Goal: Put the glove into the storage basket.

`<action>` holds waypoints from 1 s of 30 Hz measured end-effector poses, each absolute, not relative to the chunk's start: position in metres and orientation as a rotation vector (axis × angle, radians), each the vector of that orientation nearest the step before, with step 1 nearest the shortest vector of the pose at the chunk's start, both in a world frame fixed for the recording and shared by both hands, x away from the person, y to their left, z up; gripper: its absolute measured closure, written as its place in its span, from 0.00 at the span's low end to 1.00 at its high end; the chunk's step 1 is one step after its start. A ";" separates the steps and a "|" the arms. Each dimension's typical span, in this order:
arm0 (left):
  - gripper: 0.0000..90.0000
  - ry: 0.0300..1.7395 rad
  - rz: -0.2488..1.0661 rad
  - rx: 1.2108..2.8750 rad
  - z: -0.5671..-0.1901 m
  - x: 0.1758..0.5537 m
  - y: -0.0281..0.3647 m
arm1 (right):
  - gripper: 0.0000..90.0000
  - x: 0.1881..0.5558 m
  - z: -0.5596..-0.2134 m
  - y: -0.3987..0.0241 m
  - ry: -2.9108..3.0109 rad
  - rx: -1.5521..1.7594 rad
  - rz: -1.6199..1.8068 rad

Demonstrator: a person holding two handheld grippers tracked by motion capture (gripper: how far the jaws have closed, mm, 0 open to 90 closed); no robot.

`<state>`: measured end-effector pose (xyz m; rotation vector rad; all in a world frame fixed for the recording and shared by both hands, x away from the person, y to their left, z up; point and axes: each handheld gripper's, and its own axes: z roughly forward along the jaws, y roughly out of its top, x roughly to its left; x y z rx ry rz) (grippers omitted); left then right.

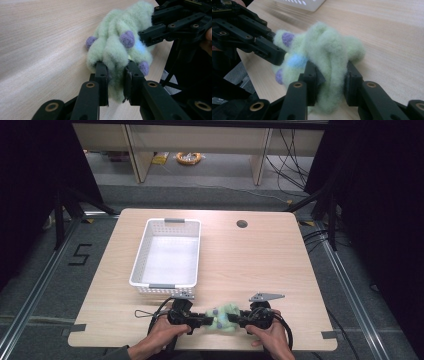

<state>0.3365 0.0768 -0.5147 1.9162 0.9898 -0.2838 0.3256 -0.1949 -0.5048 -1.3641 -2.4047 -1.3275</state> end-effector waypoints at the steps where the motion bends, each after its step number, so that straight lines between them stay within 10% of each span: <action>1: 0.83 0.990 -0.287 1.911 -0.514 0.336 0.077 | 0.78 0.327 -0.505 -0.196 -2.441 -1.327 -1.356; 30: 0.83 0.913 -0.219 1.877 -0.474 0.334 0.110 | 0.79 0.320 -0.462 -0.170 -2.430 -1.255 -1.467</action>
